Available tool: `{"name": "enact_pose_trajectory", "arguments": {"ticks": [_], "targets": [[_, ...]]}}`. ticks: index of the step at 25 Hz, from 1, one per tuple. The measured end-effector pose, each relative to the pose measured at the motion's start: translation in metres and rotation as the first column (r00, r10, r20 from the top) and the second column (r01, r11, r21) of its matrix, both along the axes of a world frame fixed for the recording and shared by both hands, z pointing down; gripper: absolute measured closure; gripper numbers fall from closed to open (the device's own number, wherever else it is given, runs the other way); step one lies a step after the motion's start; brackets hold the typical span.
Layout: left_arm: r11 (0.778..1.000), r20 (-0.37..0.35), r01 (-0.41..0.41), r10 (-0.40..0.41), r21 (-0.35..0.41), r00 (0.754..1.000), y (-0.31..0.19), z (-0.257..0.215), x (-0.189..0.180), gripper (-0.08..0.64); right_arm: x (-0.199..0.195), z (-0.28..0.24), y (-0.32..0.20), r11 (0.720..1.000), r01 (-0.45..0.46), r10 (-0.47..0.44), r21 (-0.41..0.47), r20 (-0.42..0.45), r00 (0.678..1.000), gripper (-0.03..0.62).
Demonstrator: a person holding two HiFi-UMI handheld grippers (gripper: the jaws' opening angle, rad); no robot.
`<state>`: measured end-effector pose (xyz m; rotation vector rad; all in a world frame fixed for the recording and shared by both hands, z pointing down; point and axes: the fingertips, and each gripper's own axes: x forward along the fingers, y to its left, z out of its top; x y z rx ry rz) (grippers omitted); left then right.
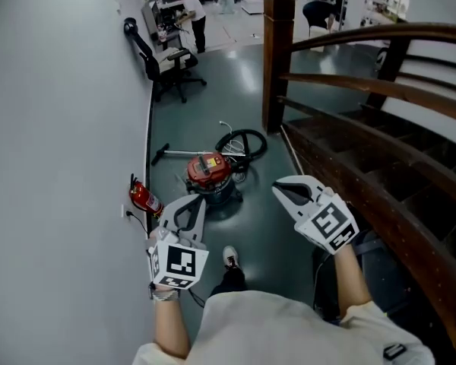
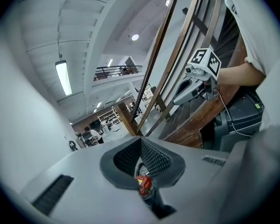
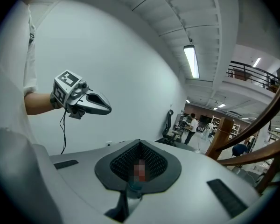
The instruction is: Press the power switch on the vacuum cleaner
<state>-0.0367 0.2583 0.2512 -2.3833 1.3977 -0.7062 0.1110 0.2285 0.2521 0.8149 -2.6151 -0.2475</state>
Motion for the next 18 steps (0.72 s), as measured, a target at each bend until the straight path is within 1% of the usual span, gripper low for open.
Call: {"name": "enact_pose_trajectory", "arguments": {"ticks": [4,8,12,18], "targets": [[1.000,0.000,0.005,-0.005,0.004,1.000,-0.038,-0.003,-0.020,0.561,-0.021,-0.010,-0.037,1.000,-0.006,0.006,0.004,0.036,0.999,0.563],[1.000,0.000,-0.004,0.004,-0.013,1.000,-0.069,0.001,-0.033,0.561,-0.035,-0.015,-0.069,1.000,-0.023,0.024,-0.020,0.063,0.998,0.565],[0.999,0.000,-0.016,0.016,-0.036,1.000,-0.101,0.007,-0.043,0.561,-0.049,-0.012,-0.098,0.999,-0.025,0.028,-0.045,0.051,0.998,0.565],[0.998,0.006,-0.038,0.039,-0.052,0.999,-0.147,0.013,-0.056,0.561,-0.062,-0.006,-0.140,0.998,-0.047,0.048,-0.036,0.036,0.998,0.565]]}}
